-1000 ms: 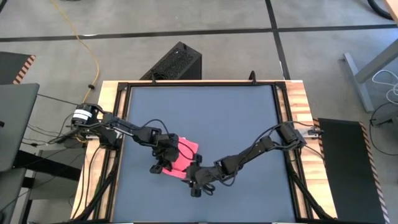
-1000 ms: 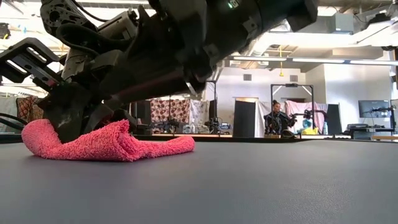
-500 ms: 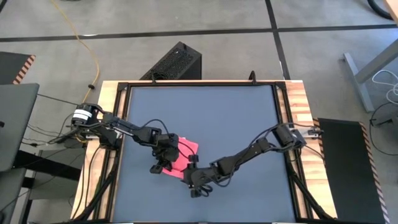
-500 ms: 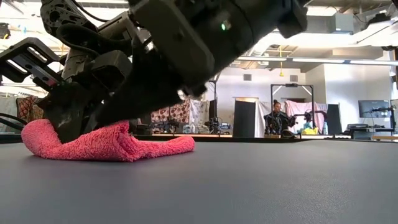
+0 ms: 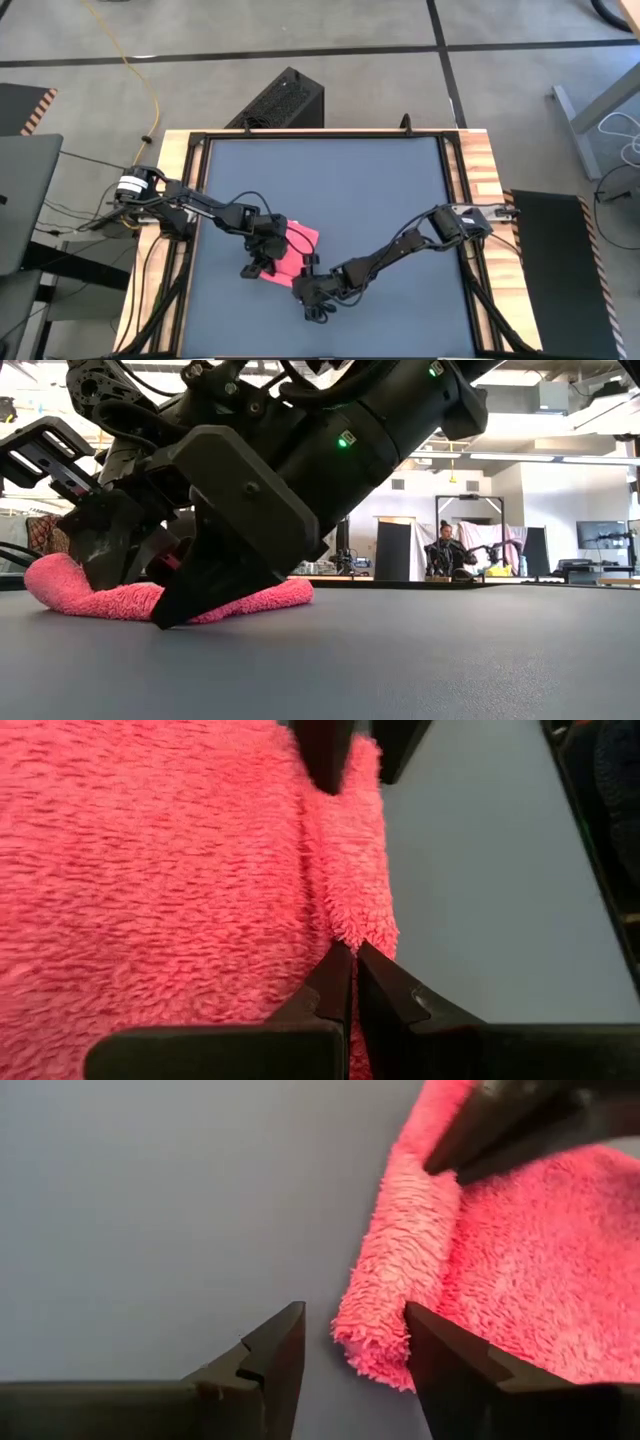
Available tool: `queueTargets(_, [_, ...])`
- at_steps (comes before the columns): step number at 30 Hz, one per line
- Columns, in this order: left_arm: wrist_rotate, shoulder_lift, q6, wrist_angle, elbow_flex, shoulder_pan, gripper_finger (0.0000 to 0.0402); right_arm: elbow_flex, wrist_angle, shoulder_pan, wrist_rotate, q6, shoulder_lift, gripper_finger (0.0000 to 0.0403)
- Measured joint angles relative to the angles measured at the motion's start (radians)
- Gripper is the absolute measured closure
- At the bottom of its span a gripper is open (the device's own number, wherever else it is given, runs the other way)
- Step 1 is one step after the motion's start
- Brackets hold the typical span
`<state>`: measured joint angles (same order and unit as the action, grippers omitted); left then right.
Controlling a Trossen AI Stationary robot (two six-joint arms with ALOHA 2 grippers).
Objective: Roll towel
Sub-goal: Roll the red microfiber cloth
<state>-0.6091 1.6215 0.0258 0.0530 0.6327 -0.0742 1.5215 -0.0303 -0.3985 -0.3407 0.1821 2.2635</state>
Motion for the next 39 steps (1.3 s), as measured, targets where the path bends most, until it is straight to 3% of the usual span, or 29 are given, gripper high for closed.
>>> queueTargets(6, [-0.013,0.0,0.007,0.001,0.0,0.0,0.0396,0.0,-0.011,0.001,-0.003,0.129,0.0,0.0255])
queueTargets(15, [-0.093,-0.04,0.014,0.02,-0.002,0.063,0.0334,0.0,-0.02,0.002,0.036,0.362,-0.002,0.0382])
queueTargets(22, [-0.094,-0.16,0.036,0.058,-0.001,0.116,0.032,-0.001,-0.01,-0.017,0.052,0.544,-0.002,0.0384])
queueTargets(27, [-0.083,-0.208,0.12,0.069,-0.001,0.053,0.032,-0.019,0.017,-0.034,0.051,0.681,-0.002,0.0384])
queueTargets(33, [0.051,-0.208,0.331,0.086,-0.001,-0.042,0.032,-0.02,0.019,-0.052,0.026,0.777,0.0,0.0384])
queueTargets(39, [0.13,-0.208,0.433,0.112,-0.001,-0.07,0.0318,-0.021,0.032,-0.066,0.021,0.828,0.0,0.0384])
